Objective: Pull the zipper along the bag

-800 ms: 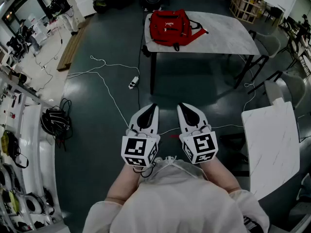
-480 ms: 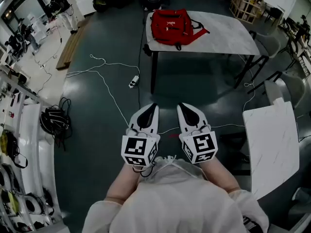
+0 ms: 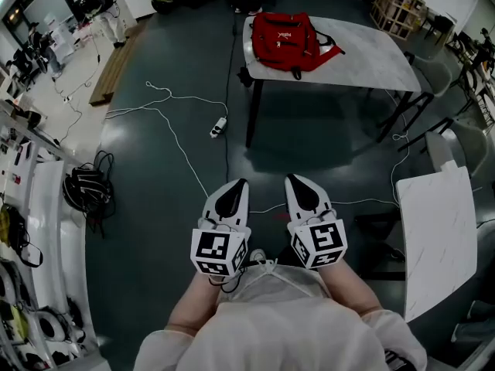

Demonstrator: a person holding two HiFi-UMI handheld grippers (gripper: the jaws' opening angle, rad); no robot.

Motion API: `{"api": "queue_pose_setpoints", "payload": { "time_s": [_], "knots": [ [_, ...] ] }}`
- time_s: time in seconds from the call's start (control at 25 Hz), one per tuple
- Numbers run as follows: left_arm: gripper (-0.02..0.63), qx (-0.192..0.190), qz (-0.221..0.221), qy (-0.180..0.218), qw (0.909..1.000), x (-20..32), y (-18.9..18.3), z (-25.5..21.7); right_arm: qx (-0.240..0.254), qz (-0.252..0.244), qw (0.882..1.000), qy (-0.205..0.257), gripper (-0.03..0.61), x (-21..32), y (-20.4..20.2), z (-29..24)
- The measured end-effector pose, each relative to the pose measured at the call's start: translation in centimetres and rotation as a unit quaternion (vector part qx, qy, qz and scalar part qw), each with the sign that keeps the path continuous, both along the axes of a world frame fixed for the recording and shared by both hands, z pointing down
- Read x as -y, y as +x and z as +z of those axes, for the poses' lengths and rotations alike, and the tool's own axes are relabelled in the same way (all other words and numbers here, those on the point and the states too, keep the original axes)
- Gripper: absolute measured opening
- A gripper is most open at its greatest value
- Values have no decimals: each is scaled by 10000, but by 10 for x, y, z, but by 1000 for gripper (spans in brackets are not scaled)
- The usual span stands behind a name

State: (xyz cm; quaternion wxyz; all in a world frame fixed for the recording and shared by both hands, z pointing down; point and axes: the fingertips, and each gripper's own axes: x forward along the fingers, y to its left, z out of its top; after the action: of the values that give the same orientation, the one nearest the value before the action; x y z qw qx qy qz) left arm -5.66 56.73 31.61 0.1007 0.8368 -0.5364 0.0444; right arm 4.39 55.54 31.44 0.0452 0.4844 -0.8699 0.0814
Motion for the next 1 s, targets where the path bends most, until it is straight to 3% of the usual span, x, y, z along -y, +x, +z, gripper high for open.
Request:
{"api": "queue_pose_setpoints", "payload": {
  "time_s": [0.24,0.48,0.72,1.0],
  "knots": [
    [20,-37,-149,-96,9998,11,-24,9,-52,-138,9996,-233,28,14,-21,14],
    [20,23,-237,-257,9994,57,-23,27,157,-285,9987,-391,28,65,-21,33],
    [20,268,-236,-209,9991,143,-4,32,235,-488,9976,-431,27,153,-12,43],
    [20,224,-410,-357,9983,270,25,37,180,-676,9958,-584,28,277,24,46]
  ]
}}
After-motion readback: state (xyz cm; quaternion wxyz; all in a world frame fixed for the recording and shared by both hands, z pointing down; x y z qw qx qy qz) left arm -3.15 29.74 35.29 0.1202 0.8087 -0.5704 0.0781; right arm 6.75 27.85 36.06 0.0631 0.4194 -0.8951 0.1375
